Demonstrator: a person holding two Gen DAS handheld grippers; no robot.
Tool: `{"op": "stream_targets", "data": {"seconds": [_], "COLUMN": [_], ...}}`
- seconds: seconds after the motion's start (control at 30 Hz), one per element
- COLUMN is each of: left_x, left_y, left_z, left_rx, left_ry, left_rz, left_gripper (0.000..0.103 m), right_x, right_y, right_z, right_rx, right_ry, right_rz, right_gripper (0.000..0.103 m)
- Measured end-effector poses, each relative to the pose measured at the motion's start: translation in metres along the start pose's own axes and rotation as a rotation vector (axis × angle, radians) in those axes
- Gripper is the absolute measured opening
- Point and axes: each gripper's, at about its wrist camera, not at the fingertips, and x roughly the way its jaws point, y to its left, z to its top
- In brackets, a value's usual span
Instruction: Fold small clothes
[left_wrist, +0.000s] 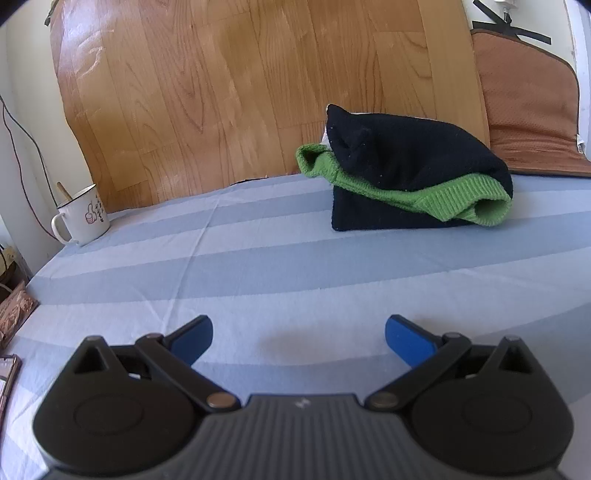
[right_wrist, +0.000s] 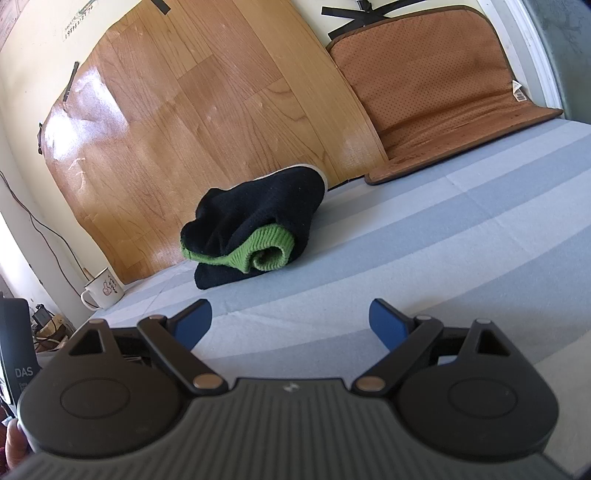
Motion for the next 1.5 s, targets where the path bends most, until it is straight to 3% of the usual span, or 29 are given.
{"op": "stream_targets", "data": {"seconds": [0.6,1.5], "left_x": [0.0,0.0016], "left_y": [0.0046,0.0028], "left_z": [-0.0002,-0.0003], "left_rx": [-0.02,-0.007], "left_ry": [-0.001,0.005], "left_rz": [-0.019,0.01], "left_gripper": [0.103,0.103], "right_x": [0.0005,0.0011], "right_y": [0.0003,-0.0024], "right_z": [-0.0004,0.0019], "right_rx": [0.0,0.019], "right_ry": [0.006,0.013], "right_rz": [-0.011,-0.008], "right_gripper": [0.094,0.094]}}
